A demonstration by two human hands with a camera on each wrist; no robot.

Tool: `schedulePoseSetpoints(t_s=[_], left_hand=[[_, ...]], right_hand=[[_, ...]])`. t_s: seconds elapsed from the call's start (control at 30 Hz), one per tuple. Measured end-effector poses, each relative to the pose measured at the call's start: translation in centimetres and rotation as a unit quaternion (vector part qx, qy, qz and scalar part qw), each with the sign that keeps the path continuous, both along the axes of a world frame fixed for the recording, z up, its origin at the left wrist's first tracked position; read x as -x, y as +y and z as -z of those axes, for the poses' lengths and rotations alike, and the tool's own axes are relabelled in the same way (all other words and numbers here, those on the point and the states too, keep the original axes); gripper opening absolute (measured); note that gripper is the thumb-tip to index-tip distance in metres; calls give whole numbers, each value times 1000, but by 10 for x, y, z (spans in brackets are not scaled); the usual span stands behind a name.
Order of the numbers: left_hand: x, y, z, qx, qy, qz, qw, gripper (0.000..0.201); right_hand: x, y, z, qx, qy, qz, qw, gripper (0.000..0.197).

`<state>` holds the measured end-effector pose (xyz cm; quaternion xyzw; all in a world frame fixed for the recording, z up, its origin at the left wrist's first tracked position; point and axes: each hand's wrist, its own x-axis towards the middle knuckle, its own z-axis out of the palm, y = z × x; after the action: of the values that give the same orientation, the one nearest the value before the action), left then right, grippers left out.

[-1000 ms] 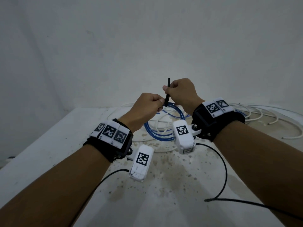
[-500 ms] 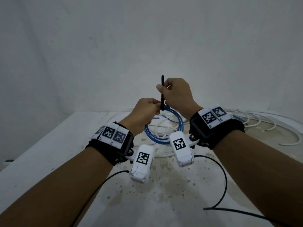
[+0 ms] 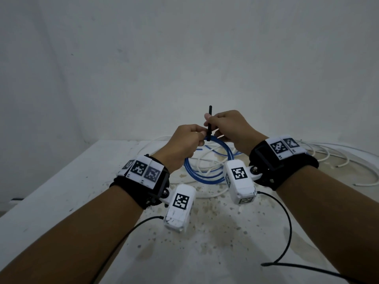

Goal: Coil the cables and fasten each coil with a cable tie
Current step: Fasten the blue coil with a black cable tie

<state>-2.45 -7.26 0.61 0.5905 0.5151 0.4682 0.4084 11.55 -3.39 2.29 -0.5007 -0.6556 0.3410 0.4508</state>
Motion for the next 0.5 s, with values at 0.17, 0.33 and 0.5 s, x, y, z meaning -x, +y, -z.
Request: schedulePoseSetpoints(t_s=[0.17,0.33,0.5], left_hand=[[1,2,-1,5,-12,2,1000,17],[3,5,2,29,-55,-2,998,21],[2,1,1,-39,2,1,999,24]], right_hand=[[1,-2,3,-49,-13,-11,999,25],[10,-5,3,-166,-111,1,980,23],[11,0,3,-117,-71,50,989,25]])
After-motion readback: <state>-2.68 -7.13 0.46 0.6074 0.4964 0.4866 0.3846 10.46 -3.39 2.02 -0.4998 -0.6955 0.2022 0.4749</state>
